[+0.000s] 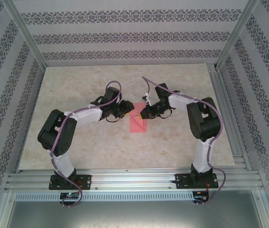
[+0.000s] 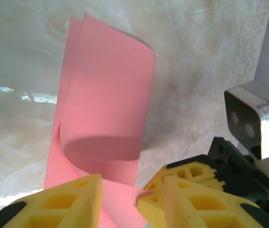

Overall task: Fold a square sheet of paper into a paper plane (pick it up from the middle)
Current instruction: Fold the triangle a second time at the center of the table.

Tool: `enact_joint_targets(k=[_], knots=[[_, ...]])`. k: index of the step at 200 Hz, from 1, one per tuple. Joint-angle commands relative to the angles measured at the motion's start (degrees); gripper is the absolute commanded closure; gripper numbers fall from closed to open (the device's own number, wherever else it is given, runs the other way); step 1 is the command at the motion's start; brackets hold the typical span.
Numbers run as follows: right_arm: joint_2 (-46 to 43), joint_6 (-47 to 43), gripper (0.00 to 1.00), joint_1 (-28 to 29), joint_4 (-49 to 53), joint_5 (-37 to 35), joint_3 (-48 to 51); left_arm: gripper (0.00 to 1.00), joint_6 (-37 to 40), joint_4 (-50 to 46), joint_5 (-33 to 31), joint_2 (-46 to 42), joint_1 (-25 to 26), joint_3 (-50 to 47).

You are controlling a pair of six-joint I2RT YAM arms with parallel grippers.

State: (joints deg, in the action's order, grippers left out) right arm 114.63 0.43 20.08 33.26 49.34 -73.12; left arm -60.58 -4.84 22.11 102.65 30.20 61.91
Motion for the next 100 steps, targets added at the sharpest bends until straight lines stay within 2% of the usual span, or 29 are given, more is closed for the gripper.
enact_joint_targets(k=[1,100], knots=[[2.2,-2.36,0.94,-0.9,1.2,-1.07,-2.26,0.61,1.95,-0.5,1.12,0.48,0.85,1.5],[2.57,-3.73,0.93,-2.17,2.14,-0.98,-2.76,0.63,3.34,-0.93,2.56,2.95,2.51,3.56]])
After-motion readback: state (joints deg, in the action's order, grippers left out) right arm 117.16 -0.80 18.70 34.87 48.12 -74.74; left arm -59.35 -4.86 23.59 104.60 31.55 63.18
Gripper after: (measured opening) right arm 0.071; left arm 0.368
